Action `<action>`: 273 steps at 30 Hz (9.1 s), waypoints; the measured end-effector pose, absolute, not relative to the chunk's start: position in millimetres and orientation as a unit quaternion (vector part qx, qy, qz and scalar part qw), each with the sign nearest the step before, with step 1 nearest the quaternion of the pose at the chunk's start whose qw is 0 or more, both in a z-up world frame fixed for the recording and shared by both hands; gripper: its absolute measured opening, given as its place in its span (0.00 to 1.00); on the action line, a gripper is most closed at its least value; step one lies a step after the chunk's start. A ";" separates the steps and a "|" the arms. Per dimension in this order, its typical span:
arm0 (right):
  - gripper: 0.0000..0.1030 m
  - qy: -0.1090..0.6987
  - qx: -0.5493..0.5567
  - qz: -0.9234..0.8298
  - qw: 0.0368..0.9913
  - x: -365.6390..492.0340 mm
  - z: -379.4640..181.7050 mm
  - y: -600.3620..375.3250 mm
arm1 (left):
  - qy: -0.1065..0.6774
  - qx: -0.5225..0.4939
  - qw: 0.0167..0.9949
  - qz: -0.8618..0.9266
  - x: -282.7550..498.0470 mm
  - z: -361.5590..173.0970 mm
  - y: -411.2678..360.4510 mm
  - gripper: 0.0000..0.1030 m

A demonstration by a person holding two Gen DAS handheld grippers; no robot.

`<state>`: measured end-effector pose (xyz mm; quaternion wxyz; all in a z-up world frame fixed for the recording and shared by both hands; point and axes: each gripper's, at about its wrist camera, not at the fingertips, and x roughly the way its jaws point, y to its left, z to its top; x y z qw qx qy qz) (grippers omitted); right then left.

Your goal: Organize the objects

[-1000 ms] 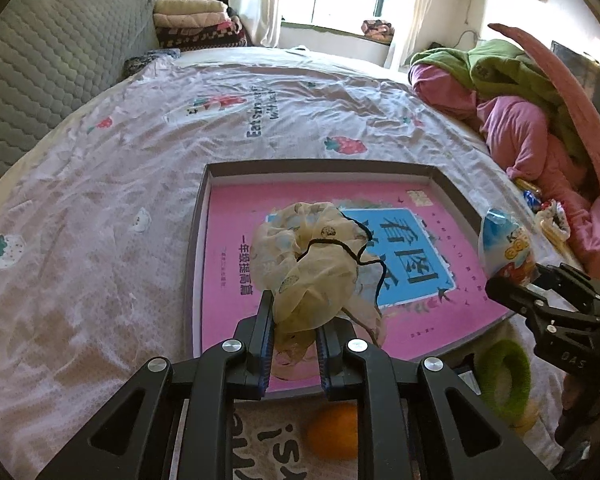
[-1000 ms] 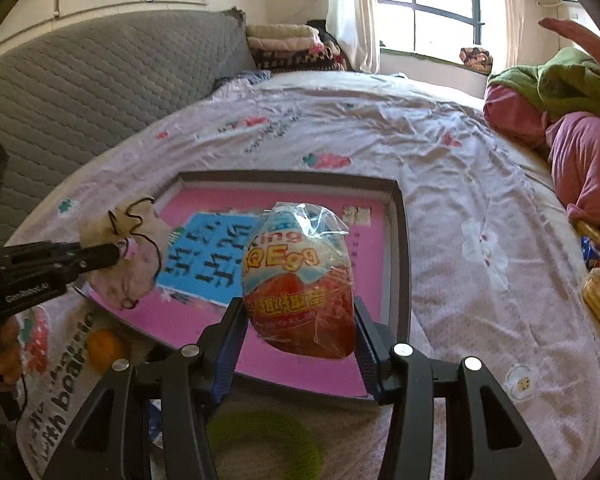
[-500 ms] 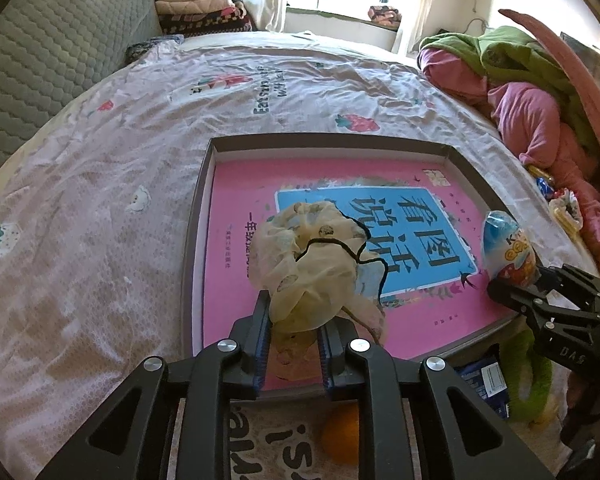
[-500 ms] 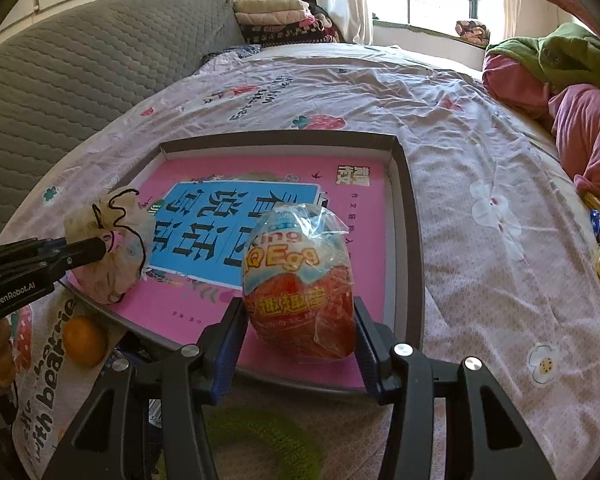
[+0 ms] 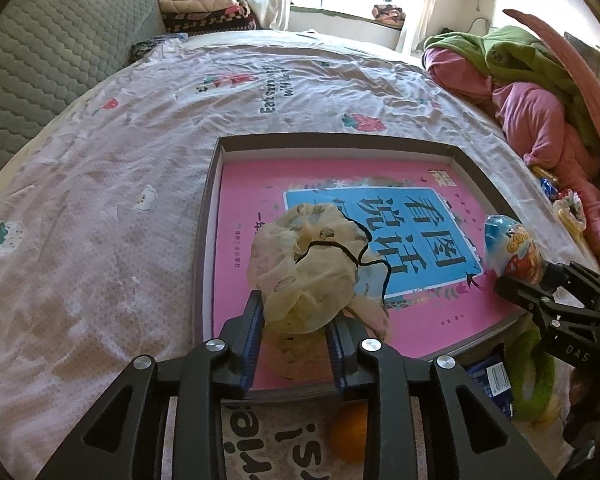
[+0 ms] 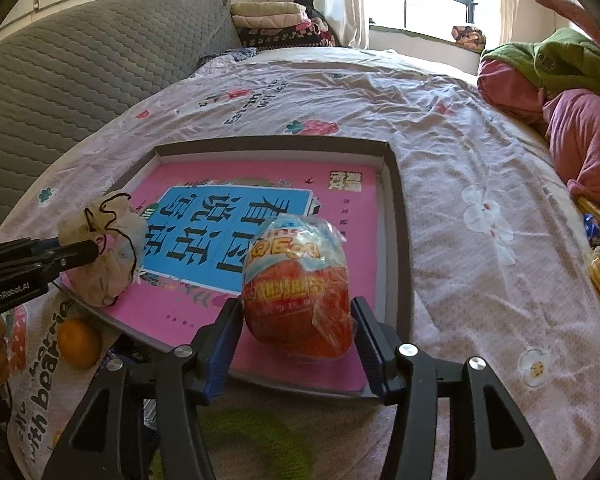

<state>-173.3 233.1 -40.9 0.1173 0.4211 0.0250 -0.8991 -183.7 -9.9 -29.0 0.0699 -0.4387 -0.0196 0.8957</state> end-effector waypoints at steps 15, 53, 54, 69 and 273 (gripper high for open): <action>0.57 0.032 0.416 -0.901 0.115 -171.6 -35.2 235.1 | -0.008 -0.430 0.073 0.900 -181.4 -23.3 -7.3 0.57; 0.57 0.034 0.342 -0.931 0.122 -136.3 8.4 234.9 | -0.009 -0.361 0.071 0.930 -125.2 28.2 -9.0 0.72; 0.57 0.032 0.338 -0.932 0.124 -132.9 10.6 234.4 | -0.009 -0.361 0.072 0.930 -123.5 28.5 -7.6 0.72; 0.57 0.014 0.323 -0.938 0.125 -98.8 23.3 233.4 | -0.001 -0.340 0.115 0.933 -78.1 30.0 12.4 0.72; 0.16 0.015 0.387 -0.916 0.104 -76.2 -41.8 240.2 | -0.027 -0.407 0.150 0.901 -22.6 -47.2 29.4 0.38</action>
